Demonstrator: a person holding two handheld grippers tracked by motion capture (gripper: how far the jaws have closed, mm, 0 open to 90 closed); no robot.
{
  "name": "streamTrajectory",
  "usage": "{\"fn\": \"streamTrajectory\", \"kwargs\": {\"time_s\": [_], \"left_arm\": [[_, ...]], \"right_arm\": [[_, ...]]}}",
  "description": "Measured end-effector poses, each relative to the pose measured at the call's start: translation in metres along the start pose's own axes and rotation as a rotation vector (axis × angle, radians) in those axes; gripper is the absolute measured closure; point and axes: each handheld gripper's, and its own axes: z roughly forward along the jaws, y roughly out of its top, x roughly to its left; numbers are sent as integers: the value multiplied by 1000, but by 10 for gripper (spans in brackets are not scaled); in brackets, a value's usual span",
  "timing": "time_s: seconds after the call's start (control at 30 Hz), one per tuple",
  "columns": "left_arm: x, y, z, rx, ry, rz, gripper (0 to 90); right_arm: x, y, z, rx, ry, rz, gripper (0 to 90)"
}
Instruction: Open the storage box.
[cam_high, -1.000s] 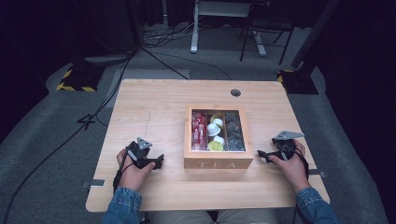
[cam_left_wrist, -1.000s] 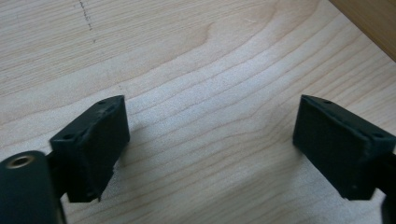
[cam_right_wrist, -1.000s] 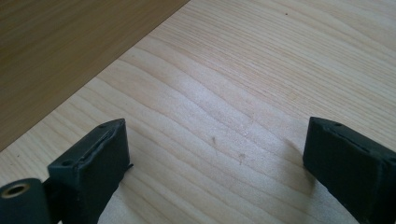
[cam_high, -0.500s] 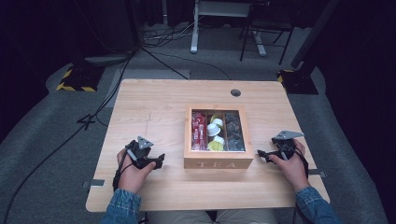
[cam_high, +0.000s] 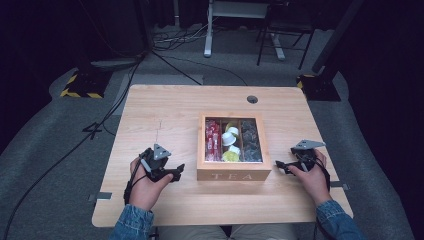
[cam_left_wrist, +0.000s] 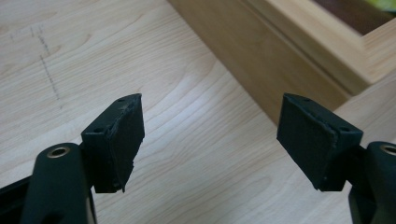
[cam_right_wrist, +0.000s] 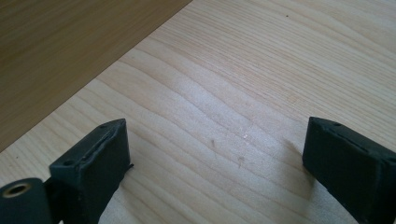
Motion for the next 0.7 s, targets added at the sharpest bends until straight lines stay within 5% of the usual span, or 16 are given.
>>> {"fn": "streamTrajectory", "kwargs": {"time_s": [0.17,0.33,0.7], "left_arm": [[-10,5,-1,-8,-30,25,238],[-27,6,6,-6,-94,101,248],[-49,4,22,11,-164,133,260]], "right_arm": [[0,0,0,0,0,0,71],[0,0,0,0,0,-1,71],[0,0,0,1,0,0,72]]}}
